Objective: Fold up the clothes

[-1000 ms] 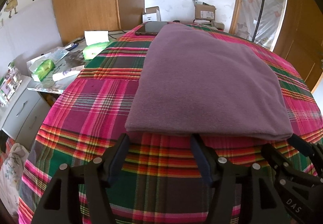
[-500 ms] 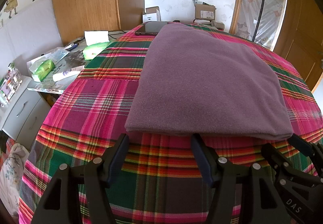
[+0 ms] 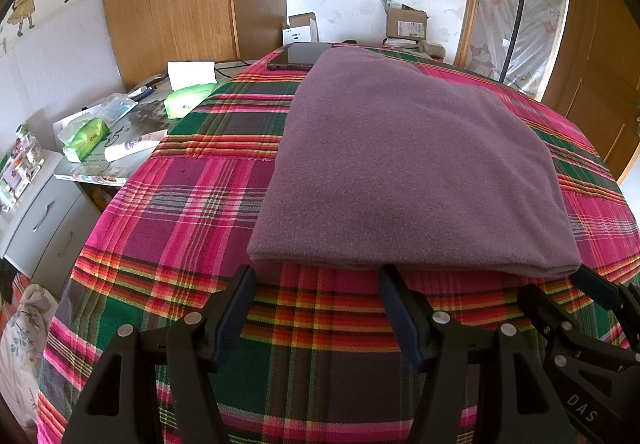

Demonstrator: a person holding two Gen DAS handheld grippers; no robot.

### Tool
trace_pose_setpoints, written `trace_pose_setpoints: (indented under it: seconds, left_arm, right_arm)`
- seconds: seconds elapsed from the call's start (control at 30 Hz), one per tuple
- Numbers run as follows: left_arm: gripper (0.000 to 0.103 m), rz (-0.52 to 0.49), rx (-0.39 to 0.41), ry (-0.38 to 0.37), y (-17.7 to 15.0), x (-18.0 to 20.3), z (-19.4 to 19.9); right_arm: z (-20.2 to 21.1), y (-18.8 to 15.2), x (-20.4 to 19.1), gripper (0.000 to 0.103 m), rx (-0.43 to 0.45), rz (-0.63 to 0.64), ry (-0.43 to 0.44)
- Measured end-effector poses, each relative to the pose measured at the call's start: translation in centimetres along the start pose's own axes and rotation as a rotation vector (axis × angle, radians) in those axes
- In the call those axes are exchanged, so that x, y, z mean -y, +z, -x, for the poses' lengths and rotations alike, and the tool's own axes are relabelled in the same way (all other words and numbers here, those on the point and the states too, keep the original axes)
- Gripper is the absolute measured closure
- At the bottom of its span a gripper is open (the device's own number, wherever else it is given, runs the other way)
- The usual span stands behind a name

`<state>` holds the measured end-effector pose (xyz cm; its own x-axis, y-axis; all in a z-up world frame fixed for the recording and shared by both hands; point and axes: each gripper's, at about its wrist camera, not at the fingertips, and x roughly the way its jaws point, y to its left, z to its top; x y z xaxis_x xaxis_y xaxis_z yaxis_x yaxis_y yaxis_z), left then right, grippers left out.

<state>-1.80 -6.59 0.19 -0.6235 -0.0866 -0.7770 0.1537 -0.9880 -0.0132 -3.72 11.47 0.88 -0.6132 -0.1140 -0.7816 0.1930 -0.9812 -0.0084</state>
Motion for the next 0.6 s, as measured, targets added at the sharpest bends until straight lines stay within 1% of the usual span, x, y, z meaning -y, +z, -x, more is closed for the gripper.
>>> trace_pose_setpoints:
  seconds: [0.6]
  left_arm:
    - [0.039, -0.001, 0.0, -0.001, 0.07, -0.16, -0.15]
  right_arm:
    - [0.04, -0.01, 0.0, 0.029, 0.0, 0.0, 0.0]
